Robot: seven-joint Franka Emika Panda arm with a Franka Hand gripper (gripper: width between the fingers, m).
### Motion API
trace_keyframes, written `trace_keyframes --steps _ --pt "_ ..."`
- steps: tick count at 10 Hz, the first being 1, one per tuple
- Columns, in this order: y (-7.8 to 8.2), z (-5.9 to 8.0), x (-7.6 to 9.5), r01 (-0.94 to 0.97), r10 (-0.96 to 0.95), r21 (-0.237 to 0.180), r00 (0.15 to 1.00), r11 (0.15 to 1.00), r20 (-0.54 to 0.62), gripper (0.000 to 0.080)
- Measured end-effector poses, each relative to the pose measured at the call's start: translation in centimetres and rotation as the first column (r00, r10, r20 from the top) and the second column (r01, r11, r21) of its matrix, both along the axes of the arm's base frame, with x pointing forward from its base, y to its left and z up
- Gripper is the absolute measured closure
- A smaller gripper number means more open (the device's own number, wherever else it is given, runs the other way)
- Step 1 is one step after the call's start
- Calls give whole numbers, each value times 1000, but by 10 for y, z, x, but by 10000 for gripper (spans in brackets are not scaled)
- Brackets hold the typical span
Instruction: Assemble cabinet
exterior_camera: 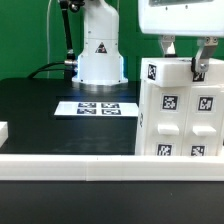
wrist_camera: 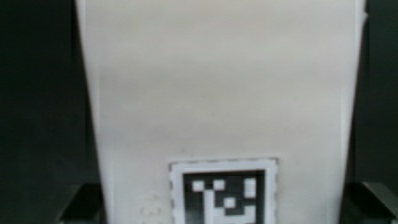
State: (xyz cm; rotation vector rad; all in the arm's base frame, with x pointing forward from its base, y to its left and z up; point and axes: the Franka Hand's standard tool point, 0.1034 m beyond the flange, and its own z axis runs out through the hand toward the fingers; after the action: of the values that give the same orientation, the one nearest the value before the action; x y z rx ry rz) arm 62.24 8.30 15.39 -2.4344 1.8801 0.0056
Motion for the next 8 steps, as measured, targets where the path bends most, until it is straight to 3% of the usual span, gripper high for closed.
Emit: trace_keyframes --steps 2,4,6,8 --pt "0 0 0 196 -196 4 981 981 2 239" --pt "1 2 1 437 -437 18 900 899 -5 239" --pt "5 4 2 514 -514 28 858 858 -8 239" --pt "11 8 5 576 -576 65 817 815 -21 239"
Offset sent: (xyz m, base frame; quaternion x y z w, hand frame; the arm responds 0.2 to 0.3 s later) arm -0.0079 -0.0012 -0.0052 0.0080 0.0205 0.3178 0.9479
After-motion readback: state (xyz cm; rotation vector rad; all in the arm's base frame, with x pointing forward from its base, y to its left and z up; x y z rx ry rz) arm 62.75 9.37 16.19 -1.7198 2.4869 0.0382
